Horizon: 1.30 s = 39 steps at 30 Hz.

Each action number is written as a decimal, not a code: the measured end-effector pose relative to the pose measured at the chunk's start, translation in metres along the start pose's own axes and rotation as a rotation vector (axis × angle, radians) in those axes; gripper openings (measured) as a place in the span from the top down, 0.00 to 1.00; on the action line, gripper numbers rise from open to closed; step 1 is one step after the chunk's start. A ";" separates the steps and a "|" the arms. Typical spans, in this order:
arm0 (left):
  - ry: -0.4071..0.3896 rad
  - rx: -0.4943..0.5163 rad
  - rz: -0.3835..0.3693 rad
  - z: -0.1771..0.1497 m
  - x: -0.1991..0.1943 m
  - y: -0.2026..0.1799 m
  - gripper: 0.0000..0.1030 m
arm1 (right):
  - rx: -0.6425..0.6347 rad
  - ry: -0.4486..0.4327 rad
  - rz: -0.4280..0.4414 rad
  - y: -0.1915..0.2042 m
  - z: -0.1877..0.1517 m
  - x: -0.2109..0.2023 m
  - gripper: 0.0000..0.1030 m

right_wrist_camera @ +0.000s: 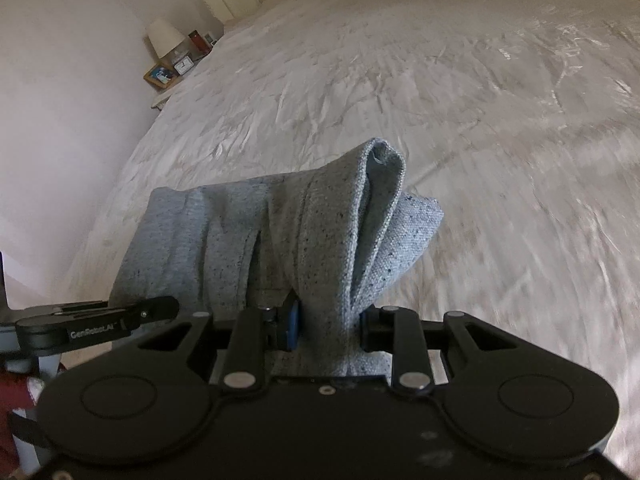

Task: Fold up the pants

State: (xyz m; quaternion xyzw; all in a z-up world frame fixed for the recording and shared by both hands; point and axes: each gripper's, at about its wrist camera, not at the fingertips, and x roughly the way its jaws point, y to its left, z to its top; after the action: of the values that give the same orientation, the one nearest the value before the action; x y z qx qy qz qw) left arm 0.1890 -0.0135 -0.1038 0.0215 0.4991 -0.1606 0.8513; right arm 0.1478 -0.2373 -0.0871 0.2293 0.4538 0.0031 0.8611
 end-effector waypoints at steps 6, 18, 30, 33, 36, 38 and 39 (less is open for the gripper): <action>0.089 -0.063 0.235 -0.004 0.051 0.031 0.74 | 0.042 0.082 -0.183 -0.030 0.021 0.058 0.62; 0.017 -0.098 0.094 -0.028 0.021 0.032 0.75 | -0.165 -0.052 -0.070 0.004 0.011 0.044 0.65; 0.096 0.003 0.115 -0.076 0.026 0.019 0.75 | -0.191 0.130 -0.120 0.002 -0.039 0.074 0.71; 0.067 -0.001 0.122 -0.074 0.013 0.017 0.75 | -0.190 0.107 -0.122 0.010 -0.040 0.063 0.67; 0.034 -0.018 0.119 -0.075 -0.003 0.016 0.75 | -0.175 0.072 -0.125 0.015 -0.042 0.043 0.65; 0.018 -0.032 0.122 -0.078 -0.013 0.014 0.75 | -0.163 0.050 -0.125 0.016 -0.042 0.030 0.64; 0.011 -0.043 0.118 -0.080 -0.020 0.012 0.75 | -0.158 0.039 -0.126 0.018 -0.044 0.023 0.64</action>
State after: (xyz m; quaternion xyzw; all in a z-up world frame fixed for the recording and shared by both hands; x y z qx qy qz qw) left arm 0.1162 0.0189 -0.1283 0.0334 0.5049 -0.0992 0.8568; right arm 0.1306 -0.1992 -0.1194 0.1315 0.4825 -0.0109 0.8659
